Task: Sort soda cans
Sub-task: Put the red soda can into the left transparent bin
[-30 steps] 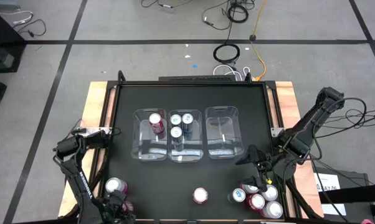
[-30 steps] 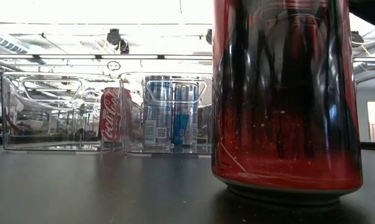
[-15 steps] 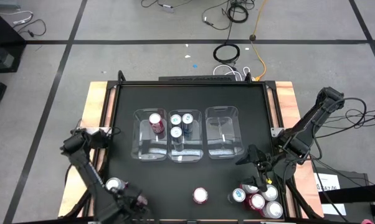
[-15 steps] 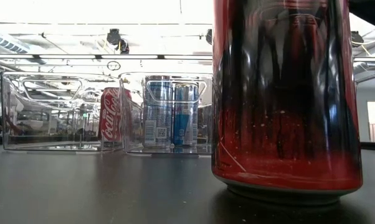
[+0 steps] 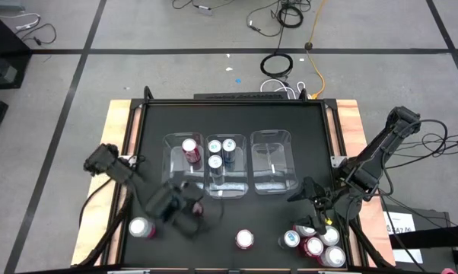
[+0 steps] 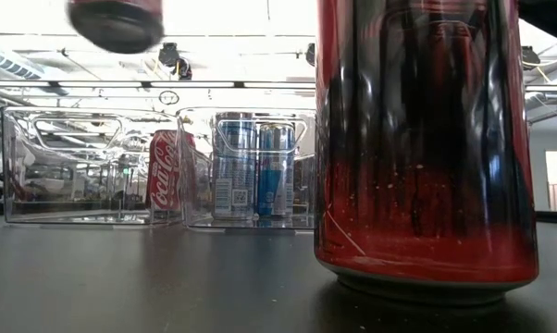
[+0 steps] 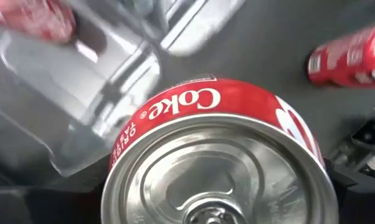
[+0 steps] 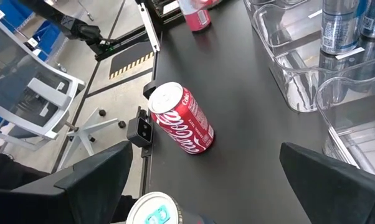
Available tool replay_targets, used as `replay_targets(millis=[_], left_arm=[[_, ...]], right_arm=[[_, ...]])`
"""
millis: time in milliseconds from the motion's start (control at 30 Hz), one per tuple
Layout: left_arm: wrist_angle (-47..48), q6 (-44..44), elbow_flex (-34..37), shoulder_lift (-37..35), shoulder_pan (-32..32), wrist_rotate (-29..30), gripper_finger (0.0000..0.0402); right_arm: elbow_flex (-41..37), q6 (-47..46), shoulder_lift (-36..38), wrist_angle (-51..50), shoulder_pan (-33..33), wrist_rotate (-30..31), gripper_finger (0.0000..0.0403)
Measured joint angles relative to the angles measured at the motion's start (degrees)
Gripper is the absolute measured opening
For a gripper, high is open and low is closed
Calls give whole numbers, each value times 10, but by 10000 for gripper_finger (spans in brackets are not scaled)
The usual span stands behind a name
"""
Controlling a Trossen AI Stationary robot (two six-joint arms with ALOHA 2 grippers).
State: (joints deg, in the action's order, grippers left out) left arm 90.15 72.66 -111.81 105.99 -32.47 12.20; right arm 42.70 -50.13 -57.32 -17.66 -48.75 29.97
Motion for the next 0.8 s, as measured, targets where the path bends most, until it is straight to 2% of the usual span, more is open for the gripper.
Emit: replay_targets(millis=[233, 467, 633, 800], left_arm=[[-1, -183, 1, -50, 75, 4, 316], [-1, -330, 50, -100, 131, 10, 316], [-2, -412, 132, -140, 168, 12, 316], [-5, -448, 260, -205, 202, 11, 316]], right_arm=[[0, -1, 0, 11, 0, 3, 400], [0, -2, 0, 12, 0, 48, 400], [0, -15, 0, 12, 1, 98, 400], [0, -23, 0, 12, 12, 128, 400]])
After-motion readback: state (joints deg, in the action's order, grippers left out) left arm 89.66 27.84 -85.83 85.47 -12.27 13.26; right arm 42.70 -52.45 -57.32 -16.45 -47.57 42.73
